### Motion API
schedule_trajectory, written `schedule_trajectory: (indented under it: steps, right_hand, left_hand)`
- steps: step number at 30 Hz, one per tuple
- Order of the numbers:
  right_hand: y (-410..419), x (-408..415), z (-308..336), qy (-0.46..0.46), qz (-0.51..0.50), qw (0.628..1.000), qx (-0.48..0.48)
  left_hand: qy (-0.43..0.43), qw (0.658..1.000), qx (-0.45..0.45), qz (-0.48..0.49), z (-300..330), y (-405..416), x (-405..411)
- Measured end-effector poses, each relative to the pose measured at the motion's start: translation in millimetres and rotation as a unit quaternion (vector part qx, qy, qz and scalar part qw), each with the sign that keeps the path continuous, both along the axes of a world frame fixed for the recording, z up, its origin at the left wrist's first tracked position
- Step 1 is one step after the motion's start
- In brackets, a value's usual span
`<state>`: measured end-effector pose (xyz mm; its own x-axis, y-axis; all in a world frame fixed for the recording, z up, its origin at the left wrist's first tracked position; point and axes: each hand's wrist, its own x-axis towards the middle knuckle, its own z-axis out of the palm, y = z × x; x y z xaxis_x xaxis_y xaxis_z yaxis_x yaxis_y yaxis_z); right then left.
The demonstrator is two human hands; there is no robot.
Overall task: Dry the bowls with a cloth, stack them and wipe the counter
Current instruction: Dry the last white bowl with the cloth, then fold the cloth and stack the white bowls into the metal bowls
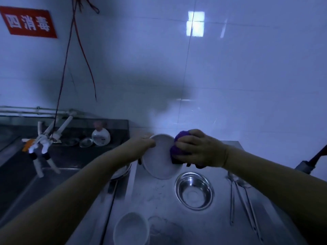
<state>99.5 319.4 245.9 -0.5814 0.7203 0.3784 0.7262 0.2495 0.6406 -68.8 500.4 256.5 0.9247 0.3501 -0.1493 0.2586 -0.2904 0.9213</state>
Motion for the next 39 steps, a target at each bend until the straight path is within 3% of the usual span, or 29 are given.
schedule_trajectory:
  steps: [4,9,13,18,22,24,31,34,36,39]
  right_hand:
    - [8.5,-4.4,-12.9,0.138,-0.080,0.985,0.061]
    - [1.9,-22.9,-67.2,0.282,-0.155,0.945,0.052]
    - [-11.1,-47.2,-116.0,0.407,-0.221,0.886,0.002]
    - [-18.0,-81.2,-155.2,0.531,-0.274,0.799,0.061]
    - [-26.5,-99.3,-167.8,0.566,-0.306,0.758,0.106]
    - [-29.9,-106.1,-170.9,0.565,-0.316,0.753,0.118]
    - [-40.0,-127.2,-184.3,0.610,-0.382,0.686,0.110]
    - [-40.3,-136.1,-186.8,0.656,-0.384,0.639,0.117]
    - [-40.2,-142.7,-185.7,0.681,-0.387,0.610,0.122]
    - [-36.0,-153.3,-178.7,0.670,-0.386,0.622,0.123]
  left_hand:
    - [0.058,0.997,0.027,0.051,-45.9,21.3,-21.7]
    - [0.116,0.987,0.069,0.083,-104.6,36.4,-60.2]
    - [0.147,0.973,0.172,0.041,-148.2,40.9,-91.5]
    - [0.193,0.958,0.197,0.073,-199.1,33.5,-112.2]
    - [0.191,0.949,0.246,0.048,-216.0,29.4,-111.4]
    - [0.194,0.948,0.249,0.027,-220.4,25.9,-110.1]
    - [0.191,0.952,0.238,0.009,-228.8,24.3,-114.5]
    - [0.207,0.947,0.246,0.006,-225.8,21.5,-115.1]
    - [0.174,0.935,0.308,0.021,-221.3,19.0,-115.9]
    - [0.037,0.935,0.352,0.010,-203.8,5.9,-107.9]
